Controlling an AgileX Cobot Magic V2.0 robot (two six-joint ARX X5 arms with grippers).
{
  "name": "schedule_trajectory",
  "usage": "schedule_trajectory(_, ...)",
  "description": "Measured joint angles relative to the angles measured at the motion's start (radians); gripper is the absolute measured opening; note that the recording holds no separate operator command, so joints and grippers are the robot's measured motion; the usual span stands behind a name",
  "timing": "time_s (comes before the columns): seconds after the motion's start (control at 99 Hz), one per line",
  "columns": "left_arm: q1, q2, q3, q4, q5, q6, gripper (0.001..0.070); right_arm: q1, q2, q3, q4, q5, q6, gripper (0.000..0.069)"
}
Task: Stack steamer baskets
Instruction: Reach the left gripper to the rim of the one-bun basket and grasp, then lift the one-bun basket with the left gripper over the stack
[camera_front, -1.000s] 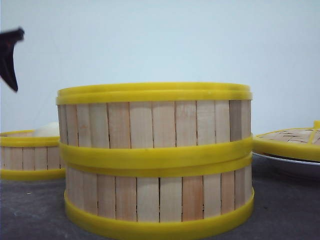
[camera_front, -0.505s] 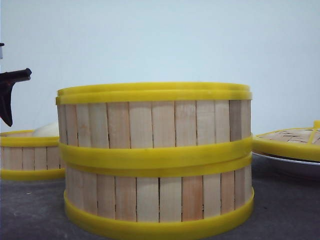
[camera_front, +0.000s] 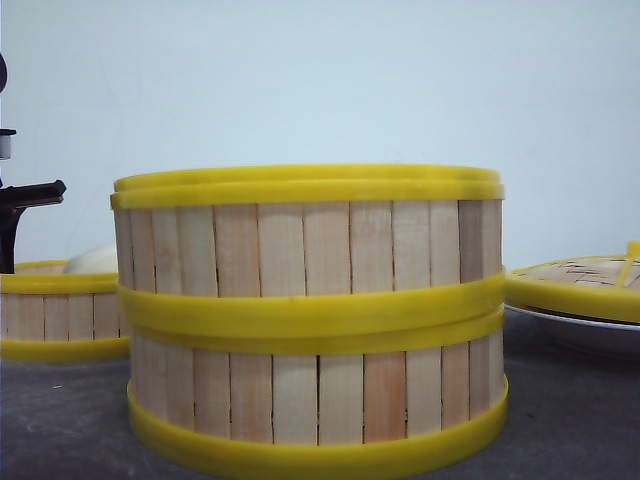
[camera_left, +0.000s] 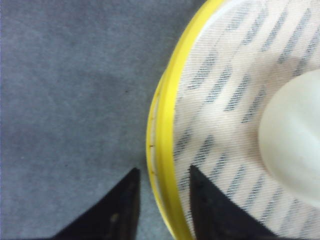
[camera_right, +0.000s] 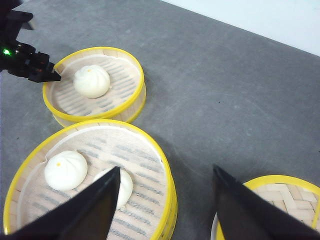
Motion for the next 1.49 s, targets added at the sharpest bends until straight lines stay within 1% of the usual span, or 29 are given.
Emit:
schedule_trajectory(0.061,-0.002,0.0,0.0,0.001,-0.003,-0.005,0.0059,0.0,0.0,0.0,0.0,0.0,0.0,0.0356)
schedule_trajectory(0.162,0.0,0.0,0.002,0.0,-0.003,-0.006,0.0037,0.0,0.0,0.0,0.0,0.0,0.0,0.0356)
schedule_trajectory(0.404,0.0,0.0,0.002,-0.002,-0.003,-0.006,0.0034,0.0,0.0,0.0,0.0,0.0,0.0,0.0356)
schedule_trajectory(0.535,0.0,0.0,0.019,-0.029,-0.004,-0.008,0.0034,0.0,0.0,0.0,0.0,0.0,0.0,0.0356)
schedule_trajectory(0.626,0.002,0.001,0.065,-0.074,-0.003,-0.008,0.0034,0.0,0.0,0.0,0.0,0.0,0.0,0.0356)
schedule_trajectory(0.788,0.015,0.001,0.2,-0.161,0.007,-0.001,0.0033,0.0,0.0,0.0,-0.002,0.0,0.0,0.0356)
schedule_trajectory(0.909,0.036,-0.009,0.29,-0.212,0.071,-0.001,0.0033,0.0,-0.004,0.0,-0.01,0.008,-0.001,0.0356)
schedule_trajectory(1.0,0.036,-0.045,0.344,-0.24,0.112,0.0,0.0033,0.0,-0.015,0.0,-0.01,0.011,-0.001,0.0356)
schedule_trajectory(1.091,0.028,-0.1,0.394,-0.285,0.172,0.001,0.0033,0.0,-0.032,0.0,-0.009,0.011,-0.001,0.0356)
schedule_trajectory(1.202,0.004,-0.17,0.432,-0.348,0.248,0.012,0.0033,0.0,-0.05,0.0,-0.009,0.038,-0.001,0.0356)
schedule_trajectory(1.333,-0.04,-0.242,0.436,-0.433,0.288,0.039,0.0033,0.0,-0.069,0.0,-0.008,0.06,-0.001,0.0356)
schedule_trajectory(1.394,-0.059,-0.266,0.436,-0.467,0.315,0.05,0.0033,0.0,-0.079,0.0,-0.009,0.06,-0.001,0.0356)
schedule_trajectory(1.495,-0.095,-0.311,0.436,-0.508,0.349,0.056,0.0033,0.0,-0.093,0.0,-0.008,0.06,-0.001,0.0356)
